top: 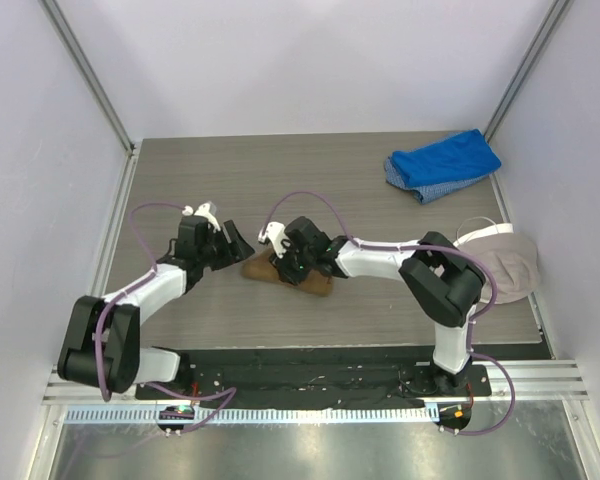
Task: Fold the napkin, place the utensils inside, and roll it up
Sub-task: Roll the napkin with the utensil
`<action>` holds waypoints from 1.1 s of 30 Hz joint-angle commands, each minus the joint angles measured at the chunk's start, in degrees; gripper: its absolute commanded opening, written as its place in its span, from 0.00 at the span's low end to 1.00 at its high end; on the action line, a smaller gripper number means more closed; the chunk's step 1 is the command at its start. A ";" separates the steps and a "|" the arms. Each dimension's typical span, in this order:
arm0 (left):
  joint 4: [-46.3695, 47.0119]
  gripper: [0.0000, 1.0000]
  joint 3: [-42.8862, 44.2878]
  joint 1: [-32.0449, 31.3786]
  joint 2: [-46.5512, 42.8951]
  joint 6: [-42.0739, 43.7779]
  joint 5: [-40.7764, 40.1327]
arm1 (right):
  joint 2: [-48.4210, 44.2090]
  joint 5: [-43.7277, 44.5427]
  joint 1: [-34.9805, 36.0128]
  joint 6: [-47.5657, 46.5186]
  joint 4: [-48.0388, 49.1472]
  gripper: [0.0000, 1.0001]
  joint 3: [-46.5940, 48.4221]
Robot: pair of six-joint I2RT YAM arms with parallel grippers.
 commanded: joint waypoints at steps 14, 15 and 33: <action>5.28 0.65 -7.61 -0.32 -10.77 2.02 0.15 | 14.82 -32.79 -9.30 11.27 -27.49 0.32 21.75; 5.28 0.65 -7.79 -0.32 -10.77 2.02 -0.12 | 15.69 -35.24 -10.00 11.89 -27.58 0.32 22.19; 16.80 0.54 -8.41 -0.67 -0.76 1.76 4.36 | 23.52 -43.26 -12.82 17.17 -27.85 0.33 26.41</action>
